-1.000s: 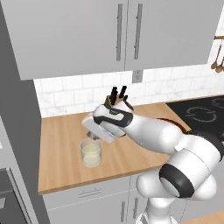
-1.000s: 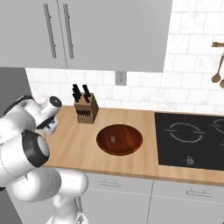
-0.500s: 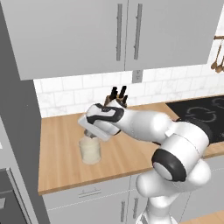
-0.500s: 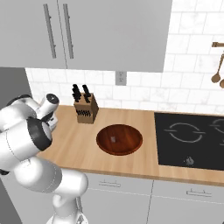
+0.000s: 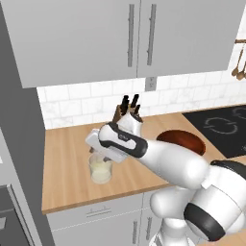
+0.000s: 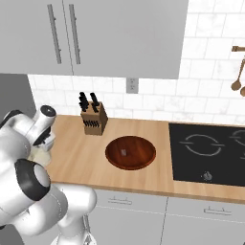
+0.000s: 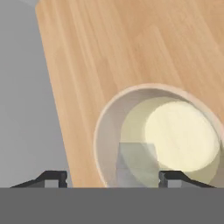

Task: Grab a lemon wedge from the fridge and one ice cube from the ice bowl, and put them in the glass of lemonade.

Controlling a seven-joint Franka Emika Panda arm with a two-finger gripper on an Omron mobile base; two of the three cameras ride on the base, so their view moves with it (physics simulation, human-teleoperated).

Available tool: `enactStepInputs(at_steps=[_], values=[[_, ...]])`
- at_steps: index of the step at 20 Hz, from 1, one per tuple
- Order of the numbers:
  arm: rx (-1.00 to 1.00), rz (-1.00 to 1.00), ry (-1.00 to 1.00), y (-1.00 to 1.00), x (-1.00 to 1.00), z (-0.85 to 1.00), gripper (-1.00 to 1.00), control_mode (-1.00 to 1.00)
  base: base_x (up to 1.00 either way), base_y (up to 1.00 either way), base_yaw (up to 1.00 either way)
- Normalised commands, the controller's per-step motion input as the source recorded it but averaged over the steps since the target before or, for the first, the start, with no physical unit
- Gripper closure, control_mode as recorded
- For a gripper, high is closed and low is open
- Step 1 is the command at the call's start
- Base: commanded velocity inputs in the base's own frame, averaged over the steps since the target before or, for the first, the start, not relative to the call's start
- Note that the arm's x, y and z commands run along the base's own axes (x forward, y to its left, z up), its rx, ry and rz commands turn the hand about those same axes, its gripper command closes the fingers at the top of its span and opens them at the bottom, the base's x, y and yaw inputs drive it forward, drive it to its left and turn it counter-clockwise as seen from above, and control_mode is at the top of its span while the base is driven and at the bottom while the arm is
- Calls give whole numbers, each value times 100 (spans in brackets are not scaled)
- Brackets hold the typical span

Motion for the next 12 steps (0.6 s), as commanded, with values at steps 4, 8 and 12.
enactStepInputs(at_steps=[4,8,12], values=[[-1,-9,0,-11,27,0,-100,-100,0,0,0],[-1,-11,0,0,44,6,-100,-100,0,0,0],[0,-4,-2,0,-68,73,-100,-100,0,0,0]])
